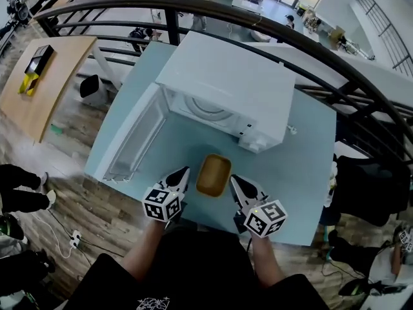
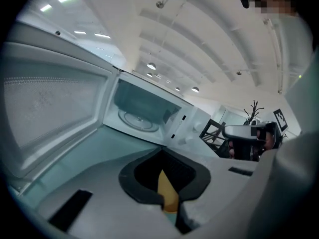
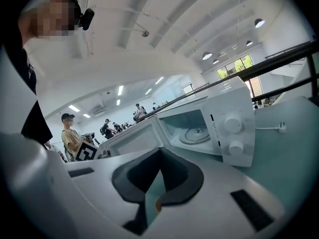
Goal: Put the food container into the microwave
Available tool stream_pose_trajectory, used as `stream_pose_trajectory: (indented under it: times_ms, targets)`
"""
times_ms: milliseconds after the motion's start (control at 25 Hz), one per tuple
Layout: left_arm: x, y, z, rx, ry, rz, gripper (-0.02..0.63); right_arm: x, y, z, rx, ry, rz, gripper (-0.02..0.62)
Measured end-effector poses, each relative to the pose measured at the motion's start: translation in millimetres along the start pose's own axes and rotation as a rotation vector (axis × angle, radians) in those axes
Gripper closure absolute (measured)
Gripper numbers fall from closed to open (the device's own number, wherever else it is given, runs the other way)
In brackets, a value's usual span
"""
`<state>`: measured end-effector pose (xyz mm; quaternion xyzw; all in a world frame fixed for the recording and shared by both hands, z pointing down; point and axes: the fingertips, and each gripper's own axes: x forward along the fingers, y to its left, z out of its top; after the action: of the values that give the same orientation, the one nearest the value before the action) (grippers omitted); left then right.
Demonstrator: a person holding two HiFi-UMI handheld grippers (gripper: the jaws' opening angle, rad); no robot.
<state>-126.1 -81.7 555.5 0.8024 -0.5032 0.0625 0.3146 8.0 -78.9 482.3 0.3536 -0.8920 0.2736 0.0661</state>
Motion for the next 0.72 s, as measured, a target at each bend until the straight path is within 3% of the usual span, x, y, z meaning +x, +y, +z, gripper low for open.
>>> stream_pose_trajectory:
  times_ms: [720]
  targets:
    - [39.4,4.6,-49.5,-0.043,0.171,-0.101,0.597,0.7,-5.4,-23.2,0.052,0.004,-0.096,0.590]
